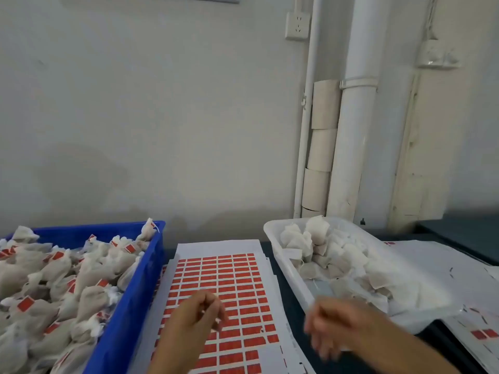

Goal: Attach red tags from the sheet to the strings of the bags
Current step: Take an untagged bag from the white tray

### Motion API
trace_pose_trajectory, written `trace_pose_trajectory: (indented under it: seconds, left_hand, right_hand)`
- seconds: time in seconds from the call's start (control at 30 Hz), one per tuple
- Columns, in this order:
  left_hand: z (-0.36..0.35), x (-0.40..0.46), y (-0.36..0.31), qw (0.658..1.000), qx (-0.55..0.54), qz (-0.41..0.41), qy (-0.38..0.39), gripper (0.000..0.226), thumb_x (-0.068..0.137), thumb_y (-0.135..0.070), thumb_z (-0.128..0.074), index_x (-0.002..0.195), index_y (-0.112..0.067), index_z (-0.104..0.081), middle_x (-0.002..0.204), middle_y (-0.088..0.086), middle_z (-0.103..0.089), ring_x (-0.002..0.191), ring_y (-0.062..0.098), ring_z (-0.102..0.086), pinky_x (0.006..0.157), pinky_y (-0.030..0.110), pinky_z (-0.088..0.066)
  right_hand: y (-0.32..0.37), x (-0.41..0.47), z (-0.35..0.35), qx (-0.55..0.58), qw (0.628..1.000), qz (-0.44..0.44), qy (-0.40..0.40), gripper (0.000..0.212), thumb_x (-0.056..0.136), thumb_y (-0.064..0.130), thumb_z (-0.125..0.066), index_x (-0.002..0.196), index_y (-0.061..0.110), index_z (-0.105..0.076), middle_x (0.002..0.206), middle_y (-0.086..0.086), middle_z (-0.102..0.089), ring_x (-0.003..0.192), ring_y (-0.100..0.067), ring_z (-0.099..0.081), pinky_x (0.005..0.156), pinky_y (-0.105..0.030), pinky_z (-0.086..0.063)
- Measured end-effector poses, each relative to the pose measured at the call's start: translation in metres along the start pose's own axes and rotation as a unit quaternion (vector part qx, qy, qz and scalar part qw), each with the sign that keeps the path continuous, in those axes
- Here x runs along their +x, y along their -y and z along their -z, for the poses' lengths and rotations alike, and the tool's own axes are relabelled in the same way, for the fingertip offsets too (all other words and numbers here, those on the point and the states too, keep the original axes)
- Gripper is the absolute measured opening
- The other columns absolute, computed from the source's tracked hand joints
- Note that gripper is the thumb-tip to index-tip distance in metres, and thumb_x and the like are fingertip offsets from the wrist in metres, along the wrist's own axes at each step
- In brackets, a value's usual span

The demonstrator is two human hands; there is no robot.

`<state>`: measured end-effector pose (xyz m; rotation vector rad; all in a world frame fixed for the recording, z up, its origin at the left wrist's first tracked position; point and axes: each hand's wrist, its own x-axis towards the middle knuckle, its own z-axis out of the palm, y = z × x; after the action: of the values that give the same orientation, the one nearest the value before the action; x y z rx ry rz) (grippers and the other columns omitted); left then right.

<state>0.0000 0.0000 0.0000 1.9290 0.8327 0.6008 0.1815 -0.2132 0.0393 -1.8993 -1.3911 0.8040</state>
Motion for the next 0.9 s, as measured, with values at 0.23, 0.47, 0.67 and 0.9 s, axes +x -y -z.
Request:
trace_pose_trajectory:
  seconds: [0.23,0.47,0.67,0.9]
  left_hand:
    - [-0.041,0.058,0.025,0.992,-0.068,0.018,-0.102,0.018,0.093,-0.019,-0.051,0.078,-0.016,-0.060,0.075,-0.003,-0.066,0.066,0.014,-0.064,0.054,0.014,-0.047]
    - [-0.062,0.083,0.052,0.992,-0.081,0.043,-0.090,0.015,0.092,-0.017,-0.053,0.080,-0.015,-0.061,0.072,0.000,-0.067,0.064,0.016,-0.064,0.054,0.018,-0.049]
    - [-0.069,0.090,0.072,0.988,-0.095,0.089,-0.082,0.019,0.093,-0.016,-0.052,0.078,-0.010,-0.061,0.065,0.002,-0.068,0.060,0.018,-0.062,0.052,0.019,-0.048]
    - [-0.066,0.091,0.071,0.987,-0.107,0.090,-0.079,0.019,0.094,-0.014,-0.049,0.080,-0.007,-0.060,0.068,0.004,-0.068,0.062,0.021,-0.062,0.052,0.020,-0.049]
  right_hand:
    - [-0.026,0.141,0.067,0.035,0.973,-0.071,-0.218,0.028,0.088,-0.007,-0.037,0.076,0.007,-0.058,0.078,-0.011,-0.063,0.065,-0.015,-0.059,0.054,-0.022,-0.047]
    - [-0.097,0.229,0.088,-0.168,0.955,-0.124,-0.210,0.026,0.079,-0.009,-0.043,0.088,0.013,-0.056,0.096,-0.007,-0.057,0.082,-0.018,-0.053,0.068,-0.028,-0.045]
    - [-0.129,0.262,0.083,-0.421,0.886,-0.100,-0.167,0.030,0.080,0.027,-0.065,0.107,0.020,-0.053,0.112,-0.001,-0.049,0.097,-0.021,-0.049,0.078,-0.030,-0.042]
    - [-0.133,0.272,0.076,-0.555,0.810,-0.088,-0.170,0.023,0.090,0.017,-0.047,0.111,0.009,-0.055,0.114,-0.008,-0.054,0.103,-0.025,-0.053,0.076,-0.034,-0.045]
